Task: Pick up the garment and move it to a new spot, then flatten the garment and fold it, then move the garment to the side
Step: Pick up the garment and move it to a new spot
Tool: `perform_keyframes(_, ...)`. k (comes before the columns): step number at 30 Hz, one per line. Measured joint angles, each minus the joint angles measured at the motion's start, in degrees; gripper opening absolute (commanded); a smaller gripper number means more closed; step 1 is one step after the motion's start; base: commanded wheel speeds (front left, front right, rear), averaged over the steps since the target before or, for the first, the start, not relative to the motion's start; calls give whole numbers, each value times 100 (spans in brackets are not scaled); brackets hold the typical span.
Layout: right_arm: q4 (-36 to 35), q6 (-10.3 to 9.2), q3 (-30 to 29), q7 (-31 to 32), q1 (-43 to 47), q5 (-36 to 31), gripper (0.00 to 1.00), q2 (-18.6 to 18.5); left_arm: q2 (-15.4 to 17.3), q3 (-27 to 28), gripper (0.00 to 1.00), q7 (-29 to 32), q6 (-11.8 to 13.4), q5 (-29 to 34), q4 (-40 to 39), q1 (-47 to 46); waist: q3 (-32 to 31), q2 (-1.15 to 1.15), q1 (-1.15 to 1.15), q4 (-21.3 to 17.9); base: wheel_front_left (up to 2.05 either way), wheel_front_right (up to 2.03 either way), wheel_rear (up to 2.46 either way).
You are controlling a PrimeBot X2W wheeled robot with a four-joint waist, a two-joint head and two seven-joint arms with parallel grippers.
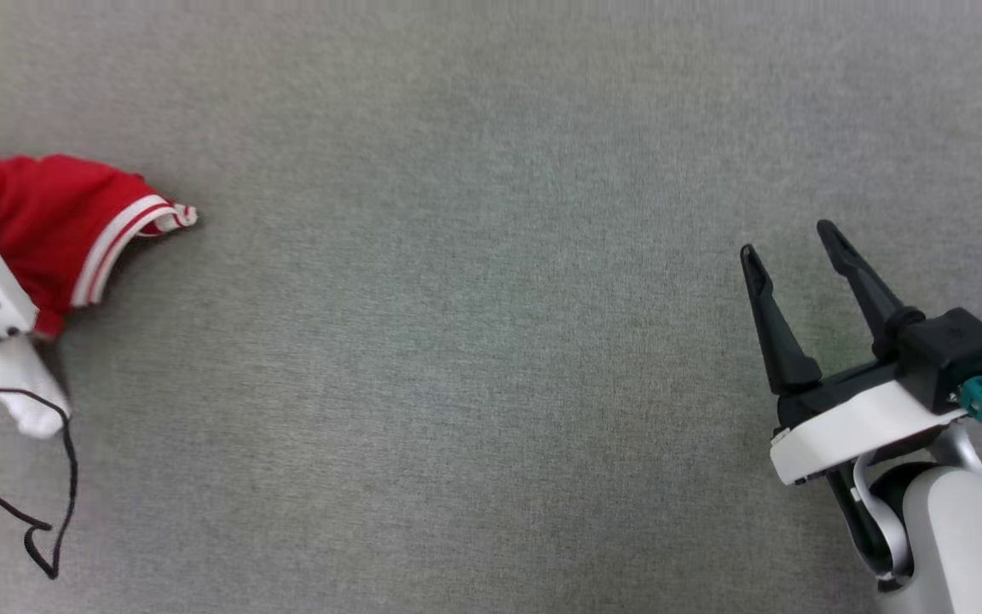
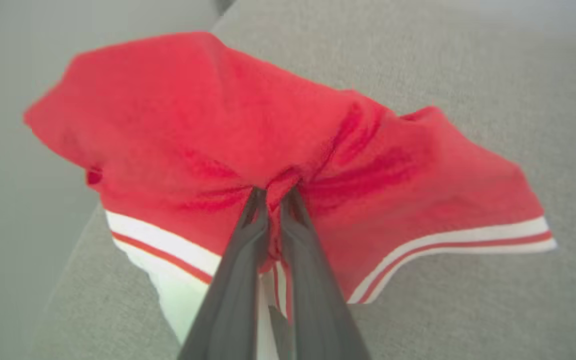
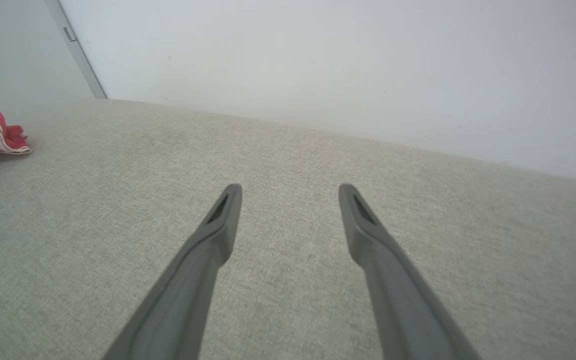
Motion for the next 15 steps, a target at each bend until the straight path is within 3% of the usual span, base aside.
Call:
perform_keyframes(9, 191, 0, -78, -62, 355, -11, 100, 253, 269, -355, 0, -1686, 16, 669, -314, -302, -871, 0, 0, 45, 0, 0, 0)
perform_keyframes(15, 257, 0, -172, -70, 605, -27, 100, 387, 185, -615, 0, -2529, 13, 886, -537, -452, -1448, 0, -2, -101, 0, 0, 0)
